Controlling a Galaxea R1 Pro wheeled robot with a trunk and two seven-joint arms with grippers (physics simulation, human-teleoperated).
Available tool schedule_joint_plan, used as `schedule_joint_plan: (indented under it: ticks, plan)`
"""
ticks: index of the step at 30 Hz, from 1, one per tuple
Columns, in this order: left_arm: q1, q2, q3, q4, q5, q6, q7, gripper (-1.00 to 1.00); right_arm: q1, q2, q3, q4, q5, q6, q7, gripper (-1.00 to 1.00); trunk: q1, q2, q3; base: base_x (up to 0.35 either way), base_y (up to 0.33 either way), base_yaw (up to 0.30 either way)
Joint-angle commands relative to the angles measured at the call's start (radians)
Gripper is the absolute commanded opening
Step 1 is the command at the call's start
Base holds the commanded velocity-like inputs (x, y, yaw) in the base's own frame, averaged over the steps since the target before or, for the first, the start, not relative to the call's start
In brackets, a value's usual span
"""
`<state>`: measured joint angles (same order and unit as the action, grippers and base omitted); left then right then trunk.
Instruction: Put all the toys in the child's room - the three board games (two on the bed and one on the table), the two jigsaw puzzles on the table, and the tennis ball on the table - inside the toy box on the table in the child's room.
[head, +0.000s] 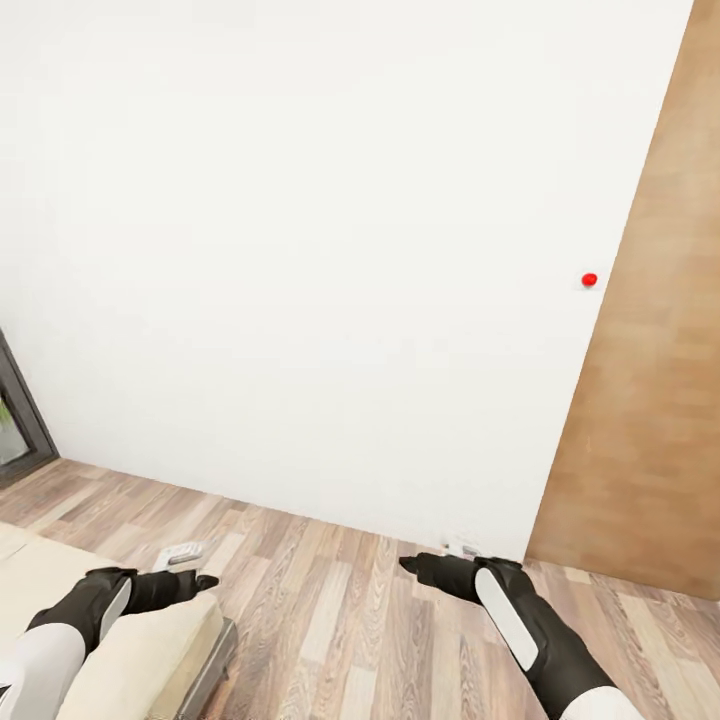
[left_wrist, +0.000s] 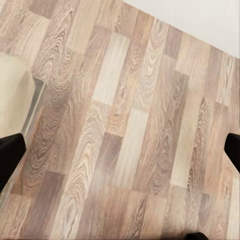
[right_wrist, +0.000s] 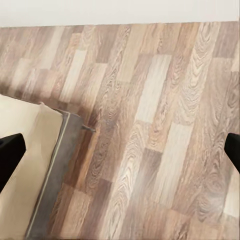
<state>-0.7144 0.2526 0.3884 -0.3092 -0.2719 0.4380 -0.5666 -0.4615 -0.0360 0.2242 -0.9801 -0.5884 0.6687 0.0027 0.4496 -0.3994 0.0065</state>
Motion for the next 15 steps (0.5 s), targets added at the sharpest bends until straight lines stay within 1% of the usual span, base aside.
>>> schedule_joint_plan:
  ticks: [1,2,3,5,6,9,15]
  plan:
    - [0.000,0.000,0.009,-0.004,-0.009,0.006,-0.007,1.00,-0.002,0.000,0.015,-0.033,0.000,0.020,-0.002,1.00,0.000,-0.001,0.000,0.000,0.000,0.273]
    - [0.000,0.001,0.009,-0.005,-0.009,0.006,-0.007,1.00,-0.002,0.000,0.025,-0.046,0.001,0.026,-0.003,1.00,0.000,-0.001,0.001,0.000,0.000,0.273]
    - [0.000,0.002,0.009,-0.006,-0.009,0.007,-0.008,1.00,-0.003,0.000,0.046,-0.069,0.001,0.034,-0.004,1.00,0.000,-0.001,0.001,0.000,0.000,0.275]
    - [0.000,0.003,0.010,-0.007,-0.008,0.008,-0.008,1.00,-0.004,0.000,0.069,-0.088,0.000,0.040,-0.005,1.00,0.000,-0.001,0.002,0.003,0.000,0.277]
    - [-0.001,0.003,0.012,-0.009,-0.007,0.012,-0.010,1.00,-0.005,0.001,0.091,-0.102,0.001,0.043,-0.006,1.00,0.000,-0.001,0.002,0.032,0.000,0.280]
    - [-0.001,0.003,0.018,-0.018,-0.006,0.026,-0.011,1.00,-0.008,0.010,0.118,-0.117,0.001,0.048,-0.008,1.00,0.000,-0.001,0.002,0.062,0.000,0.282]
    - [-0.002,0.004,0.022,-0.069,-0.006,0.049,-0.015,1.00,-0.010,0.021,0.135,-0.123,0.000,0.060,-0.007,1.00,0.000,-0.001,0.002,0.065,0.000,0.285]
